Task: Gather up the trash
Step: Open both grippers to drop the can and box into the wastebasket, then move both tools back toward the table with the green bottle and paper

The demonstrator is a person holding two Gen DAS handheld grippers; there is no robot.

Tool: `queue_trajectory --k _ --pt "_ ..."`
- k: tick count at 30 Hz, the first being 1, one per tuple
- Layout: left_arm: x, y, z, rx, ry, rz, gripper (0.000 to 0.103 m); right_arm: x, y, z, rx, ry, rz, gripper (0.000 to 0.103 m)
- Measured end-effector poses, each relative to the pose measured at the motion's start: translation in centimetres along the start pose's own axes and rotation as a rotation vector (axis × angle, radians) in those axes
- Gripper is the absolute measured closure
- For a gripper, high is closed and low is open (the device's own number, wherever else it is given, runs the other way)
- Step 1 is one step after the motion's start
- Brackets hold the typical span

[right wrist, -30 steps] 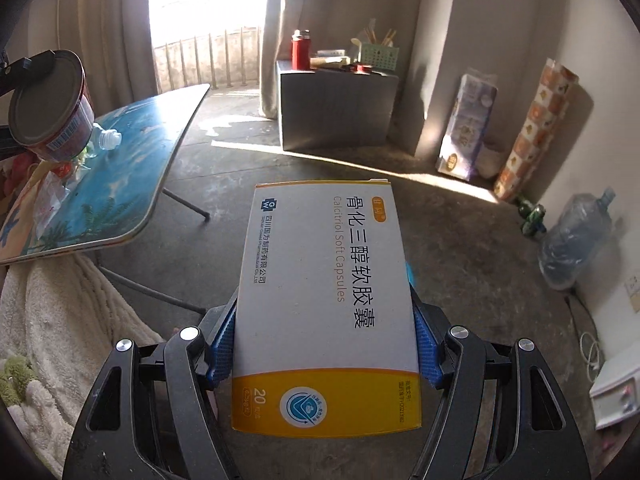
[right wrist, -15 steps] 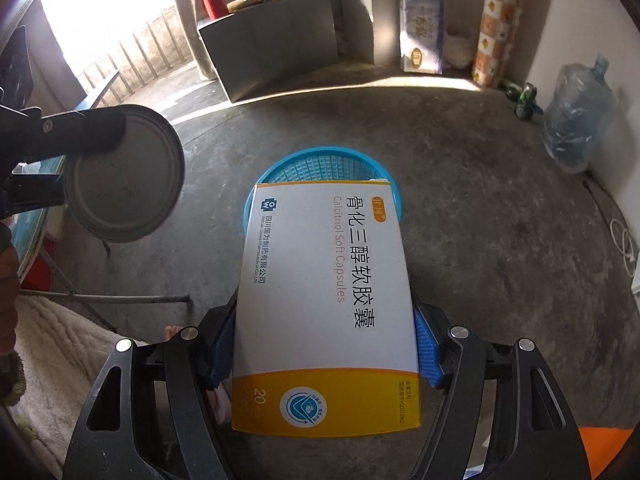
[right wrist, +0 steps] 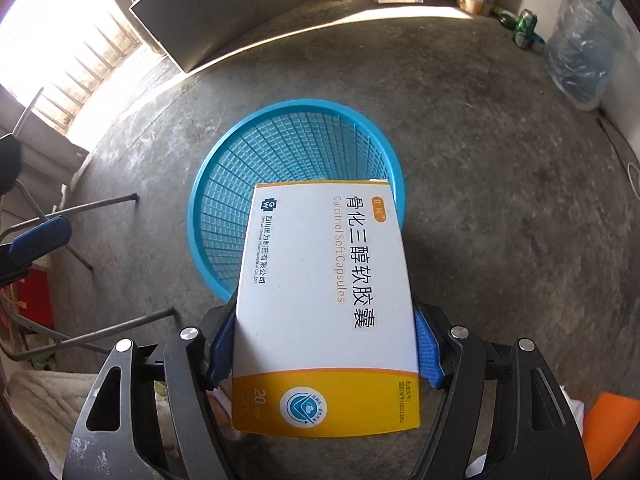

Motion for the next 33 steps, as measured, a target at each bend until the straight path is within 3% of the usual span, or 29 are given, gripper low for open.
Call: queue_trajectory --k 8,14,19,33 --pt "-0.6 0.7 -7.2 -0.112 -0.063 0.067 0.010 0.7 2.4 1.5 -0.027 -0.021 -0.001 0.036" --pt "-1.0 -0.8 -12.2 -0.176 -0.106 0.124 0.010 0.6 4.2 2.1 -0.063 -0.070 0.005 0.022" --pt "-0.5 -2.5 -15.2 -0.193 -0.148 0.065 0.009 0.1 4.1 1.8 -0.066 -0.089 0.017 0.021" --pt "1.5 -5.0 -24.6 -0.334 -0.149 0.083 0.008 0.3 0.7 -7.0 -0.168 -0.027 -0.013 0.021"
Point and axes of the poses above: each gripper's, at about its wrist camera, not at the fingertips, and z roughly the way its jaws point, x to its left, y to its top, the point moved 10 cm from there along z, roughly the way its jaws point, and after that the axes turned 13 degrees about -x, right-handed, at the moved point
